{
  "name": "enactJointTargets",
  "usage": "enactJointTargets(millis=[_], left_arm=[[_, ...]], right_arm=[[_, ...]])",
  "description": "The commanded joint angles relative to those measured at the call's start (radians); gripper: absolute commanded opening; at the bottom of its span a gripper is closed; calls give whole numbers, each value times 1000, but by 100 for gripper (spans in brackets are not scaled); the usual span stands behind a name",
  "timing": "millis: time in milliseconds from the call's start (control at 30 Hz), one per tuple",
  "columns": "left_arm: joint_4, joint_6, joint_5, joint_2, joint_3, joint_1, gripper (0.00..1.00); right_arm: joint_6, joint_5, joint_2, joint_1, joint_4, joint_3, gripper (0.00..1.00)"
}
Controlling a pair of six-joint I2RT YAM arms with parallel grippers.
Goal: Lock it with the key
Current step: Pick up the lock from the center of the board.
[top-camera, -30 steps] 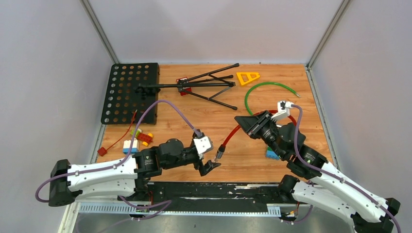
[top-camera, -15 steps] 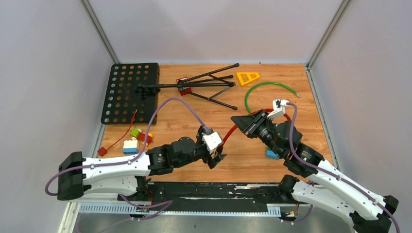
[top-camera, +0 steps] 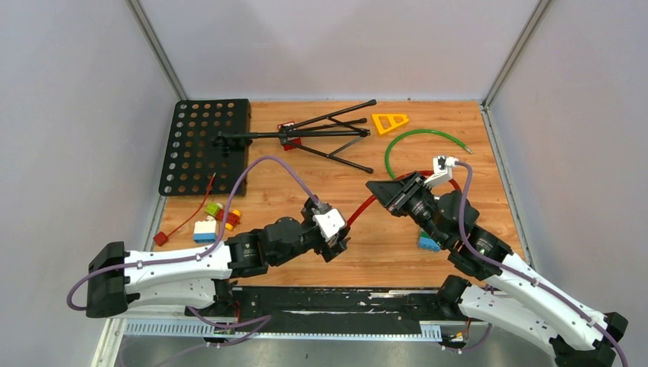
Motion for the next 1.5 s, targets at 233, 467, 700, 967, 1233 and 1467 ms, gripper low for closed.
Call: enactJointTargets(millis=[233, 467, 700, 967, 1233, 1467], left_arm=[[-45, 121, -92, -119, 14, -4, 100], [-84, 129, -94, -155, 10, -3, 100], [-142, 157, -57, -208, 9, -3, 100], [-251, 212, -41, -280, 37, -4, 100], [-281, 218, -61, -318, 86, -3, 100], [-195, 76, 37, -273, 127, -3, 100]], right_arm=[[3, -30, -21, -9, 43, 4, 0], [7, -25, -36, -9, 37, -2, 0], [9, -20, -43, -9, 31, -9, 0], [5, -18, -31, -10, 29, -4, 0], [8, -21, -13, -10, 33, -3, 0], [22, -7, -3, -10, 42, -17, 0]])
